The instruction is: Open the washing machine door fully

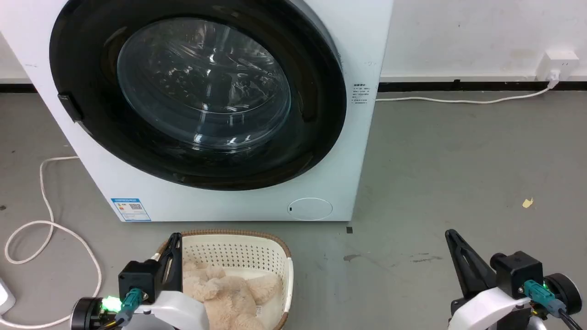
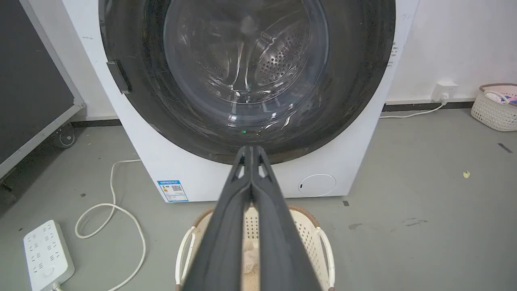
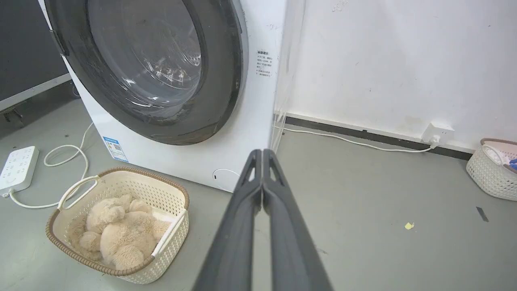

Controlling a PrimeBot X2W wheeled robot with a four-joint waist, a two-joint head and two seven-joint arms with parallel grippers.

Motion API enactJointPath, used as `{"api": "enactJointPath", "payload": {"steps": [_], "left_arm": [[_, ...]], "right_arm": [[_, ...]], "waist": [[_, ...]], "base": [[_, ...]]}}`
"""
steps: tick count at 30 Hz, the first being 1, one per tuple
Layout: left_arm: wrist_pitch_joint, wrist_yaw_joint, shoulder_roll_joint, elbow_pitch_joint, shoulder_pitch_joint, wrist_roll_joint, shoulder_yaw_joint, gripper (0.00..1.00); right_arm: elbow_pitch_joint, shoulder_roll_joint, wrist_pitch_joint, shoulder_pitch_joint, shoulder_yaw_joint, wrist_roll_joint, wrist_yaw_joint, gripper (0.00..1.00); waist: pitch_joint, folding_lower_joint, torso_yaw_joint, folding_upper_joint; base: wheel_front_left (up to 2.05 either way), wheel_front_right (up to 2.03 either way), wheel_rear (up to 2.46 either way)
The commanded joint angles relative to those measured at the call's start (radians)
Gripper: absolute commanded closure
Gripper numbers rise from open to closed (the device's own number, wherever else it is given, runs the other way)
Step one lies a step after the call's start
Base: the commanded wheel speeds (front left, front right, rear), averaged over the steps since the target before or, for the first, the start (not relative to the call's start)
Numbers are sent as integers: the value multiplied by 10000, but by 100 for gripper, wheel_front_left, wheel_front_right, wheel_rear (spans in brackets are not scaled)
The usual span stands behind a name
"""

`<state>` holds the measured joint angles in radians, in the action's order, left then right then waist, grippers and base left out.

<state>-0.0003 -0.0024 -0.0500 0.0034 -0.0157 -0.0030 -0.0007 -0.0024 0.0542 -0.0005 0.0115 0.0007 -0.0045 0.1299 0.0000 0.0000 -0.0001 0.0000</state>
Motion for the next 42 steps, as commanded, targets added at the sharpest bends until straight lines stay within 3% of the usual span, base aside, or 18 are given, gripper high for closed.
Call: {"api": "enactJointPath", "payload": {"steps": [1, 42], "left_arm": [[3, 24, -3, -34, 157, 30, 7, 100], [3, 24, -3, -34, 157, 30, 7, 100]], "right_arm": [[24, -39, 5, -115, -7, 45, 8, 100], [24, -40, 5, -115, -7, 45, 8, 100]], "waist": [[0, 0, 1, 0], [0, 0, 1, 0]], "base": [[0, 0, 0], [0, 0, 0]]}}
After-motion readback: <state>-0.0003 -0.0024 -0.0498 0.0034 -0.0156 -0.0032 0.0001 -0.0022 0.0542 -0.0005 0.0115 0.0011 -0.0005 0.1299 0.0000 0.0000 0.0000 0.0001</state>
